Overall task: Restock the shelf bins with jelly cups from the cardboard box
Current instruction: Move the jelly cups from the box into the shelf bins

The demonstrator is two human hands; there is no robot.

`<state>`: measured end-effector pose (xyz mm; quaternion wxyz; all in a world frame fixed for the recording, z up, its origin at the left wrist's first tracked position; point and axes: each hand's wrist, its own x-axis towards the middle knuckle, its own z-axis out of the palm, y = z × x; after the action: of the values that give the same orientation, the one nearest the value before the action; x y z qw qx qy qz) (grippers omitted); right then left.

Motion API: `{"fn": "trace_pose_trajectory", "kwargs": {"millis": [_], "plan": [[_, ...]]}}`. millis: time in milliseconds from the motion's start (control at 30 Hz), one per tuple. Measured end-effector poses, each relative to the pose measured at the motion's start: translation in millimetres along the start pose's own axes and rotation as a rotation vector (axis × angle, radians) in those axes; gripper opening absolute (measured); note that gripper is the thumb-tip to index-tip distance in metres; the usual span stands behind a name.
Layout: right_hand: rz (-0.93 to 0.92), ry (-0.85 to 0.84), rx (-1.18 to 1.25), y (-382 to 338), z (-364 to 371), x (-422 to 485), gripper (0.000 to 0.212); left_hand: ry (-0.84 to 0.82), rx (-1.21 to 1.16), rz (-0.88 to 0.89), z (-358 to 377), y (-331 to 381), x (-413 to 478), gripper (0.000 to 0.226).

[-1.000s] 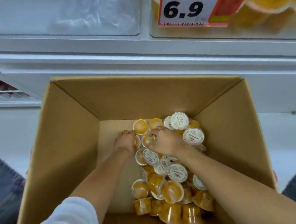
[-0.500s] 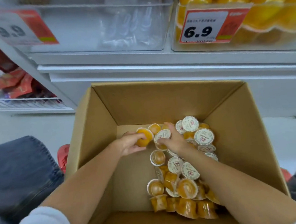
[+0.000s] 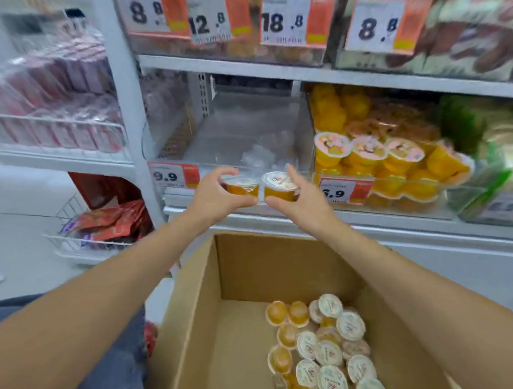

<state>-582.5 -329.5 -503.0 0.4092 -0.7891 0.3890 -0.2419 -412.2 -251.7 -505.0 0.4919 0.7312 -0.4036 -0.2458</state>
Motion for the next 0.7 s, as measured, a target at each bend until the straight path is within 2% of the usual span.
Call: {"fn": "trace_pose_trajectory", "kwargs": {"millis": [67, 133, 300, 367, 467, 567, 600, 667, 700], "plan": [[-0.069, 0.051, -0.063, -25, -7, 21, 0.088, 0.084, 0.032, 0.117, -19, 19, 20, 0.059], [-0.106, 0.113, -0.124, -45, -8, 49, 0.087, 0.097, 0.016, 0.148, -35, 31, 46, 0.064], [-0.086, 0.137, -0.199, -56, 18, 139, 0.072, 0.074, 0.113, 0.053, -54, 17, 128, 0.087], [-0.052, 0.138, -0.192, -47, 36, 182, 0.066, 0.080, 0.159, 0.009, -52, 0, 164, 0.083], [0.036, 0.116, -0.225, -34, 63, 239, 0.085, 0.088, 0.222, -0.015, -46, -30, 220, 0.080], [0.059, 0.075, -0.210, -17, 85, 283, 0.085, 0.095, 0.320, -0.064, -42, -46, 261, 0.070], [0.047, 0.046, -0.213, -9, 91, 294, 0.084, 0.071, 0.367, -0.062, -43, -51, 271, 0.059], [0.023, -0.022, -0.283, 15, 103, 315, 0.079, 0.025, 0.472, -0.025, -46, -61, 282, 0.023], [0.020, -0.041, -0.330, 17, 104, 314, 0.076, 0.020, 0.522, -0.018, -48, -66, 284, 0.020]]}}
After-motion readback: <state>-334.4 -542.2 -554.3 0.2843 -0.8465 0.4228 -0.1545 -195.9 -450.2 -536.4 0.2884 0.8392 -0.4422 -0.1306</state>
